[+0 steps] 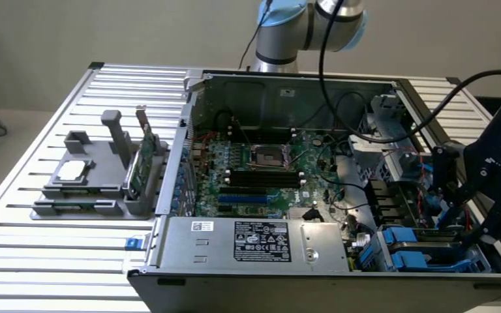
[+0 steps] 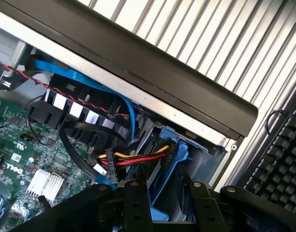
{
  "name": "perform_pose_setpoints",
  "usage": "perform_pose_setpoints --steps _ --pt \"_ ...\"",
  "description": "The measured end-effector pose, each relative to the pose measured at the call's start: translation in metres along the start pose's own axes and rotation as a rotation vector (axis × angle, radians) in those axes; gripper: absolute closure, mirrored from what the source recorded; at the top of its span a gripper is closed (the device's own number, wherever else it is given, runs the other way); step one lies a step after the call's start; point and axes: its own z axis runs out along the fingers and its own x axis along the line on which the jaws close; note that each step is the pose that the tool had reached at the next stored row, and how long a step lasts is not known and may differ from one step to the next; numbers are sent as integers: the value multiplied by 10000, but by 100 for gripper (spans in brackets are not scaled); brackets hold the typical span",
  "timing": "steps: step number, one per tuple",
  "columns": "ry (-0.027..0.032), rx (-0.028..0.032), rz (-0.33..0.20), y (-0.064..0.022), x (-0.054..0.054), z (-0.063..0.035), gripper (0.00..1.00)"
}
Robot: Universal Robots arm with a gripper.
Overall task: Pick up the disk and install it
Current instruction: 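Insert the first disk wire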
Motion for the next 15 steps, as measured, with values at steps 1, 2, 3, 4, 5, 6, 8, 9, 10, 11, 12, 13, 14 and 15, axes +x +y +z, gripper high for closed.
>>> perform_pose_setpoints --steps 1,2,3,4,5,6,8,9,10,11,12,13,14,15 --pt "7 6 76 0 0 1 63" --pt "14 10 147 0 -2 2 63" --pt "22 14 212 1 -3 2 63" --pt "29 16 266 2 -5 3 63" --pt "39 17 310 5 -7 4 63" --pt "49 16 345 7 -9 6 63" --pt "74 9 391 13 -17 7 63" --pt "84 6 406 17 -22 8 63" --pt "93 4 418 22 -28 8 63" --pt "101 0 426 28 -36 9 63" --pt "110 -2 429 33 -44 9 63" --pt "122 -4 431 38 -54 11 63" --pt "136 -8 433 41 -63 11 63" --pt "158 -13 435 43 -72 12 63"
